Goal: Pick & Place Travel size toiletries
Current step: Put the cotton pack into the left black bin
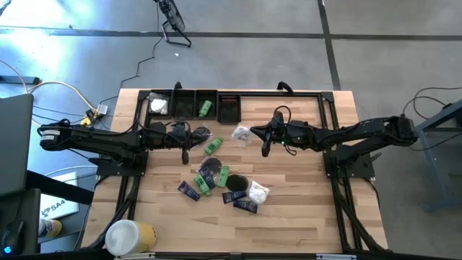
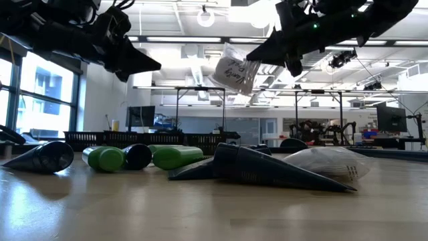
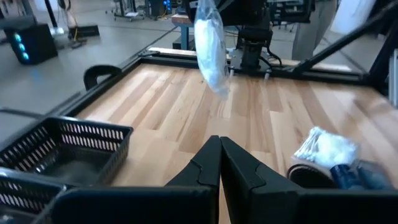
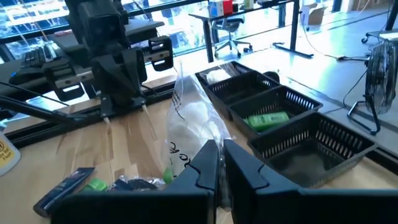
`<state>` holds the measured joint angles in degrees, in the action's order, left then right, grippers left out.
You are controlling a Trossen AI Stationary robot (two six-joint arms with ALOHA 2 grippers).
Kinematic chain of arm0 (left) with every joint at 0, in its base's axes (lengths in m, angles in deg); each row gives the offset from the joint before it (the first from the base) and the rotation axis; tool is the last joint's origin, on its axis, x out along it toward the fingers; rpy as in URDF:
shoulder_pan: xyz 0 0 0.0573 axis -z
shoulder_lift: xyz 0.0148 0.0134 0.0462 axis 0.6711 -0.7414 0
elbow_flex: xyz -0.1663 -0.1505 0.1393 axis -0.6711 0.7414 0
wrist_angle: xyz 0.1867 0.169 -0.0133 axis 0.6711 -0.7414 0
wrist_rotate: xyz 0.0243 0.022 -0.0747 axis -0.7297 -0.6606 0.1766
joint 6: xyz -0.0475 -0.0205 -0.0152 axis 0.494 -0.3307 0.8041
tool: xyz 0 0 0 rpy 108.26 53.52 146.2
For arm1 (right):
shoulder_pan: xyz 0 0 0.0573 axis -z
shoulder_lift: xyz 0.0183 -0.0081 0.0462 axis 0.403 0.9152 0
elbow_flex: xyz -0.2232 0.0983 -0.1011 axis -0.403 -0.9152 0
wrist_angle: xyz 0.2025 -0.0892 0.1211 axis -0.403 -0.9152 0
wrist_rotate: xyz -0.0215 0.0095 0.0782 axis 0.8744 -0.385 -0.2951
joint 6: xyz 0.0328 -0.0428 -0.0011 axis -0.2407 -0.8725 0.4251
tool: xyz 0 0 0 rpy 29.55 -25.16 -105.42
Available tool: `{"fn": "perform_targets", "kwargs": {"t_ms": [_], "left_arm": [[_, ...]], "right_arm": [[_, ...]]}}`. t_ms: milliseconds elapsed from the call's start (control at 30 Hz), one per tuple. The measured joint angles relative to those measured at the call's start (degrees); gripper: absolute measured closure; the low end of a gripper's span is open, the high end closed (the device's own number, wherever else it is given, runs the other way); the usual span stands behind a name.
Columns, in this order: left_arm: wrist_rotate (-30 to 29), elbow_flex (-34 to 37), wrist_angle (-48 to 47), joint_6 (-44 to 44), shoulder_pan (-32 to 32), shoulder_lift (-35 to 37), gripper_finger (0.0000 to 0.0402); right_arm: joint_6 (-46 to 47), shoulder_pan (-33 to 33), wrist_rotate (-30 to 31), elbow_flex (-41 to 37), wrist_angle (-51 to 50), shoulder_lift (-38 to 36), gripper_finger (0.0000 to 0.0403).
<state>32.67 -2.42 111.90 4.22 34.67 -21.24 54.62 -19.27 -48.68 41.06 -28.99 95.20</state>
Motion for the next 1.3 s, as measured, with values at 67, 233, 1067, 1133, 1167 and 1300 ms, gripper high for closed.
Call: {"fn": "perform_targets", "kwargs": {"t_ms": [67, 233, 1067, 1133, 1167, 1300], "left_arm": [[-0.02, 0.00, 0.02, 0.05, 0.00, 0.00, 0.0399], [-0.02, 0.00, 0.04, 0.05, 0.00, -0.02, 0.0399], [-8.82, 0.00, 4.10, -0.37, -0.02, -0.04, 0.0178], [-8.82, 0.00, 6.11, -0.40, -0.02, -0.04, 0.0168], [-8.76, 0.00, 7.19, -0.63, -0.02, -0.04, 0.0166], [-8.26, -0.19, 10.90, -3.04, -0.02, -0.26, 0.0165]], "right_arm": [[-0.31, 0.00, 0.00, 0.00, -0.13, 0.00, 0.0397], [-2.43, 0.00, 0.15, 0.00, -0.08, 0.00, 0.0397], [-12.03, 0.11, 1.70, 0.00, 7.58, 0.04, 0.0397], [-12.03, 0.11, 1.68, 0.00, 8.36, 0.04, 0.0397], [-12.03, 0.11, 1.69, 0.00, 8.86, 0.04, 0.0397], [-12.85, 0.11, 1.69, 0.00, 11.67, 0.04, 0.0397]]}}
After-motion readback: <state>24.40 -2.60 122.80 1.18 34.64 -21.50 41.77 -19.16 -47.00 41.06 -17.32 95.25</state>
